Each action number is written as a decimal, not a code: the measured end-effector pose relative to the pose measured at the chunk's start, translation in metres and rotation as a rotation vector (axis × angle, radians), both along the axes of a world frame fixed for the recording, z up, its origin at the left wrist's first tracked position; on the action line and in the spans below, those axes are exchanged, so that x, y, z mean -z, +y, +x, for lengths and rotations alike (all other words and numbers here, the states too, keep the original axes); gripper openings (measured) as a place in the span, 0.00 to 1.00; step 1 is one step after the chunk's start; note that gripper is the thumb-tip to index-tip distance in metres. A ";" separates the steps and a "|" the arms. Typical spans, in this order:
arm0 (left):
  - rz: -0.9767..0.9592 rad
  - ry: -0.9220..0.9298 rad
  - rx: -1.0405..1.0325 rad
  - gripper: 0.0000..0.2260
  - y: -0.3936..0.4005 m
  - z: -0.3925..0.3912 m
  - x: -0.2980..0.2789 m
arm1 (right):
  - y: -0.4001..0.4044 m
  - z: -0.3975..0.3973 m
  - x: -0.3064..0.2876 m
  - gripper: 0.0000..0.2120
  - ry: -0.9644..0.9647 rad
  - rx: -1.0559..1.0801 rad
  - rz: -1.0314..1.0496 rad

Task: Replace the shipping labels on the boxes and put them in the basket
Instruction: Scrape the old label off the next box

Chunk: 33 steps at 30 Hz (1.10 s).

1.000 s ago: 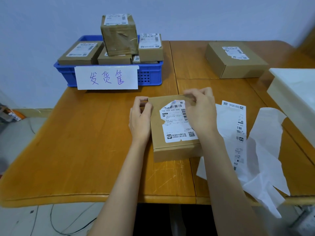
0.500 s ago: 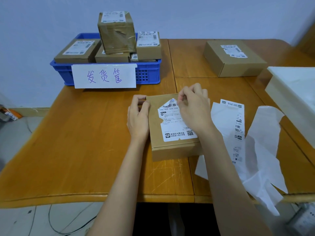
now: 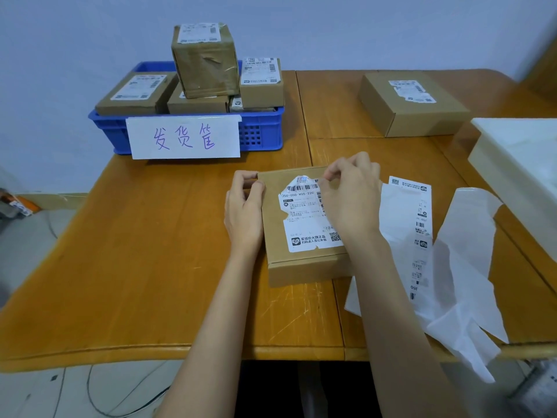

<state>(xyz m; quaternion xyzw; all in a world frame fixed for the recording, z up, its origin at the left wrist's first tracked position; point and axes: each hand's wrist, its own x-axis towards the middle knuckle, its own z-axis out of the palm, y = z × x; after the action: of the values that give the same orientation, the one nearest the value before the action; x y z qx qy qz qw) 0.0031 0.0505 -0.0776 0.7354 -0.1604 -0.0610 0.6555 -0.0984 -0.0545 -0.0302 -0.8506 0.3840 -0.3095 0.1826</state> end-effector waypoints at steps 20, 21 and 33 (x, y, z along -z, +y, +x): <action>0.001 -0.002 0.009 0.04 0.000 -0.001 -0.002 | 0.005 -0.007 -0.006 0.05 -0.056 0.095 0.159; 0.000 -0.002 0.009 0.04 0.001 -0.001 -0.002 | 0.005 -0.006 -0.004 0.07 0.024 0.075 0.125; 0.007 -0.016 0.004 0.04 0.001 -0.002 -0.003 | 0.005 -0.002 -0.001 0.03 0.075 -0.116 -0.110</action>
<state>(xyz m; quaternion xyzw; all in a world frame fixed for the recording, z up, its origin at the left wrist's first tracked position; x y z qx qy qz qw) 0.0010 0.0513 -0.0746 0.7378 -0.1668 -0.0572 0.6516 -0.1000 -0.0492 -0.0292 -0.8912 0.3228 -0.2871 0.1386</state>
